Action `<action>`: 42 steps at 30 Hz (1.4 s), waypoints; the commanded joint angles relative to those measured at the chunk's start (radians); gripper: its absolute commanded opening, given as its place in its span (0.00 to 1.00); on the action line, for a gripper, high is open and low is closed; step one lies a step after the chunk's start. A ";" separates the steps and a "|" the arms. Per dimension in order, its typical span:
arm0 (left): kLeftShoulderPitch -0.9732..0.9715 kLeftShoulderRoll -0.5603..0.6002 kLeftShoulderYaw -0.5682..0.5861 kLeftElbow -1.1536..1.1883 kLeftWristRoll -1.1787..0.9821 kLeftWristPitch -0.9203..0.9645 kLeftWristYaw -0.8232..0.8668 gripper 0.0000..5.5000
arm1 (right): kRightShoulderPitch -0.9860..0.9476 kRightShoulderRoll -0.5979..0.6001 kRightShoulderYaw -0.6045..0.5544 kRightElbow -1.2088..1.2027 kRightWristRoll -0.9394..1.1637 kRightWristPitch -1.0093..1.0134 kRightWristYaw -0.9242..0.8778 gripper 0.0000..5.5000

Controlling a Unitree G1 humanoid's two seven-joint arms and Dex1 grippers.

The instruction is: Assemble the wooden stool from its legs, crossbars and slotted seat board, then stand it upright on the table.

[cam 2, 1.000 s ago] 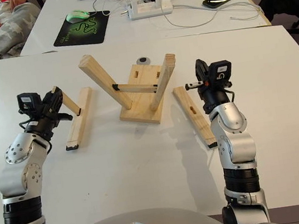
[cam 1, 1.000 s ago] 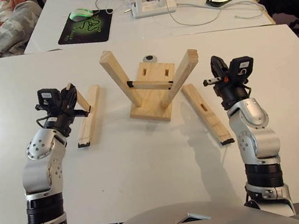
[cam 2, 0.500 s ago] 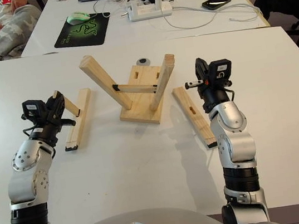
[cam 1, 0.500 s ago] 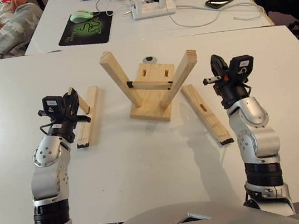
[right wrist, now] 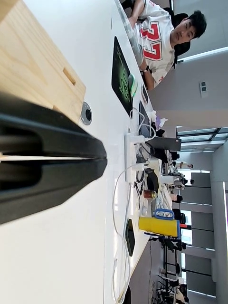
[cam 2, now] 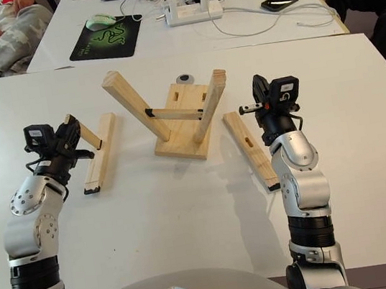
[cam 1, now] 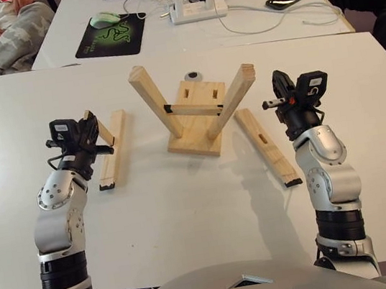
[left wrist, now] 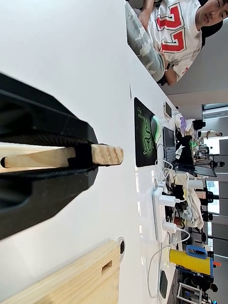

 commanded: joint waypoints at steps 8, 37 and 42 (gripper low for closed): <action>0.014 -0.015 0.014 -0.004 0.011 0.059 0.012 0.30 | -0.002 0.003 -0.001 0.004 -0.013 -0.011 -0.005 0.00; -0.406 0.039 0.089 0.222 -0.037 0.107 -0.028 0.12 | -0.007 0.009 0.009 0.008 -0.022 -0.006 0.003 0.00; -0.417 0.010 0.078 0.193 -0.038 0.091 -0.012 0.01 | -0.017 0.006 0.012 0.015 -0.021 -0.001 0.012 0.00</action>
